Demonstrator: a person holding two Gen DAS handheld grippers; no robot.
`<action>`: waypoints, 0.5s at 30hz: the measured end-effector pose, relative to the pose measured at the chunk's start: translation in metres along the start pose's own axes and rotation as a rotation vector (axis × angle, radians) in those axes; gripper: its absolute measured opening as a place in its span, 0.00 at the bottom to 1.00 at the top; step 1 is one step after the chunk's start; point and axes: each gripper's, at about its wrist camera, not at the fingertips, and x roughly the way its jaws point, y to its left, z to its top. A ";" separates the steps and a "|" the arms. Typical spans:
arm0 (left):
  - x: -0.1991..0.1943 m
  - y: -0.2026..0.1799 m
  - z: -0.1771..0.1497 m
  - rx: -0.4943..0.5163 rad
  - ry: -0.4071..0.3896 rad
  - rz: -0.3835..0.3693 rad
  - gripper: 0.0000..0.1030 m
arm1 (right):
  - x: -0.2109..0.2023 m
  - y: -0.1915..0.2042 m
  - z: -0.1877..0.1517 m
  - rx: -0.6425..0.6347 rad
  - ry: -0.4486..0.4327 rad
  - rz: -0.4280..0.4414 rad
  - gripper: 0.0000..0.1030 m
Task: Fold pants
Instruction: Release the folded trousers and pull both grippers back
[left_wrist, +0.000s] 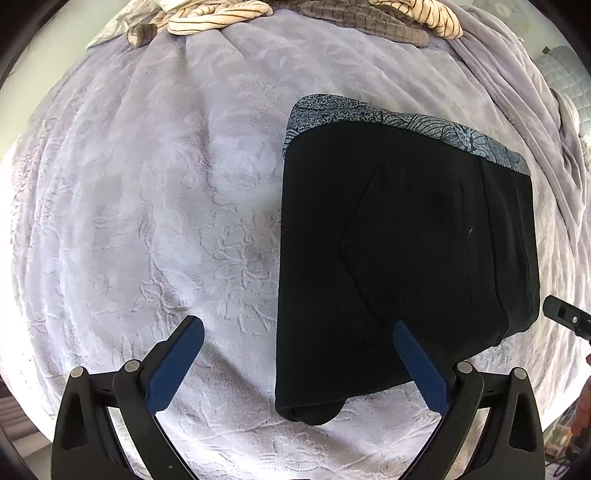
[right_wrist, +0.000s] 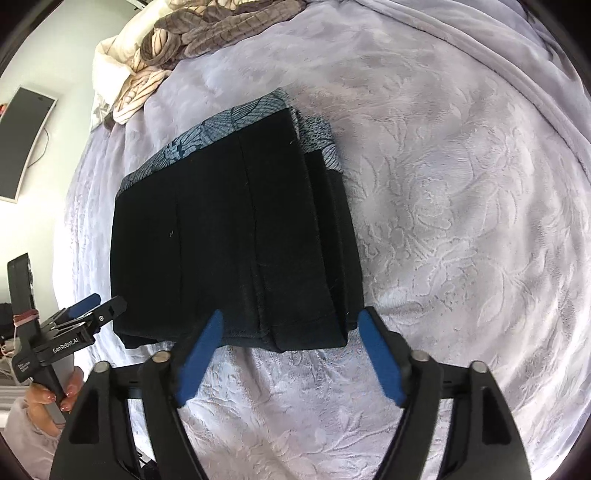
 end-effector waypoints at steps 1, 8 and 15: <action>0.000 0.000 0.002 -0.003 0.001 -0.009 1.00 | 0.001 -0.002 0.001 0.004 0.001 0.002 0.78; 0.010 0.008 0.018 -0.034 0.030 -0.080 1.00 | 0.008 -0.019 0.004 0.051 0.032 0.036 0.80; 0.016 0.000 0.038 0.017 0.043 -0.166 1.00 | 0.016 -0.028 0.015 0.037 0.056 0.066 0.80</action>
